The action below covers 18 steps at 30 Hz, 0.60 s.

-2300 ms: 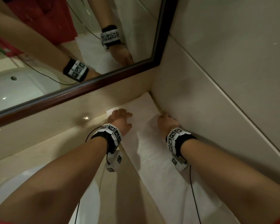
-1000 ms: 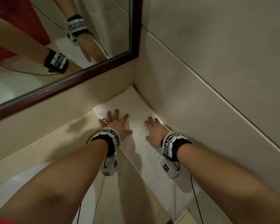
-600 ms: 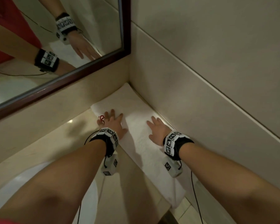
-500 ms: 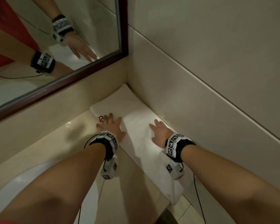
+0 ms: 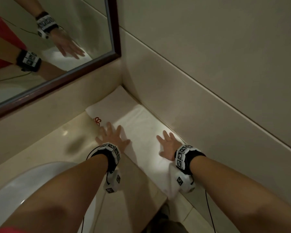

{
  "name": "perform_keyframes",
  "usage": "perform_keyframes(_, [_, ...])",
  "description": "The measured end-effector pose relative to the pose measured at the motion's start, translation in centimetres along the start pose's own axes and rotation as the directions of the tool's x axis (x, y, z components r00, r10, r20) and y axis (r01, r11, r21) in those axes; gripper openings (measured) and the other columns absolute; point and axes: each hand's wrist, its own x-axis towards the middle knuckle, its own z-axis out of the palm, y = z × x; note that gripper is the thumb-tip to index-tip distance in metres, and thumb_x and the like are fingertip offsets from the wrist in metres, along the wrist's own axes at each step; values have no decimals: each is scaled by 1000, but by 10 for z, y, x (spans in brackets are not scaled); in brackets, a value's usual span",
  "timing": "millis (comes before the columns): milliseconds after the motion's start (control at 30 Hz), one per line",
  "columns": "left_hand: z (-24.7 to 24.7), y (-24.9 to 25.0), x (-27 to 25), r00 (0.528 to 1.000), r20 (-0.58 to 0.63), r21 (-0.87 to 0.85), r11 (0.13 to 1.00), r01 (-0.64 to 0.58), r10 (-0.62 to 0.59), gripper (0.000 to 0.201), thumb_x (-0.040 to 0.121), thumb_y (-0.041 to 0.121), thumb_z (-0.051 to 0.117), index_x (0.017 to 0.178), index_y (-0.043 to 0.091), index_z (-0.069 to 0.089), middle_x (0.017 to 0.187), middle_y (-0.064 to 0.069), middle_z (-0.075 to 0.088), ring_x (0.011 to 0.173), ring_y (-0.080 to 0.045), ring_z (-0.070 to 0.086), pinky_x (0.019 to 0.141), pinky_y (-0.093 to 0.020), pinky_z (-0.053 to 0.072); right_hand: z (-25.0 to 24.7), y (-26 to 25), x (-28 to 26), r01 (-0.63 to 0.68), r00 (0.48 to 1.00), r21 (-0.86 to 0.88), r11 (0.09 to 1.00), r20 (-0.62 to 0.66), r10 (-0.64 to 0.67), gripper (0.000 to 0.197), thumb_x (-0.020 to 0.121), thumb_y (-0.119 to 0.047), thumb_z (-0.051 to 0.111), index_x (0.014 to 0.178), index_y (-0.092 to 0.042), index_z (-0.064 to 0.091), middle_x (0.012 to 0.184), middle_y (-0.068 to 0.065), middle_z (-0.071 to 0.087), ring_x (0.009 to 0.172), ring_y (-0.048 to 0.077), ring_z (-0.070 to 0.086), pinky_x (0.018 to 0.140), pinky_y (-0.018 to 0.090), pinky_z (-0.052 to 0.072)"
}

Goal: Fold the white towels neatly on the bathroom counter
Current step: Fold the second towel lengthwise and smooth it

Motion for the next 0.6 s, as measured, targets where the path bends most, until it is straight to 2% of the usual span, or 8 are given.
perform_keyframes(100, [8, 3, -3, 999, 52, 30, 1000, -4, 3, 98, 80, 76, 47, 152, 40, -7, 159, -2, -26, 145, -38, -18, 113, -67, 7, 3, 4, 1, 20, 1000, -31, 999, 11, -20, 94, 88, -50, 56, 153, -32, -10, 159, 4, -23, 147, 32, -13, 120, 43, 13])
perform_keyframes(200, [8, 1, -2, 996, 88, 15, 1000, 10, -11, 102, 76, 79, 50, 151, 43, -9, 158, 1, -27, 145, -38, -19, 111, -70, 5, 8, 3, 2, 17, 1000, -95, 995, 4, -17, 104, 84, -55, 61, 152, -31, -14, 158, 5, -25, 147, 34, -13, 118, 46, 18])
perform_keyframes(467, [8, -7, -11, 993, 111, 69, 997, 20, -27, 105, 73, 79, 52, 151, 44, -10, 159, 3, -25, 146, -36, -16, 109, -72, 4, 19, -6, -11, 37, 998, -143, 989, 64, -28, 117, 79, -53, 70, 150, -29, -20, 156, 9, -31, 145, 38, -18, 117, 53, 18])
perform_keyframes(600, [9, -20, -22, 995, 95, 90, 996, 10, -18, 106, 72, 80, 54, 151, 44, -8, 160, 4, -21, 147, -35, -12, 108, -73, 5, 30, -16, -23, 89, 995, -193, 977, 61, -78, 112, 80, -53, 68, 152, -29, -14, 157, 15, -23, 145, 44, -10, 117, 53, 19])
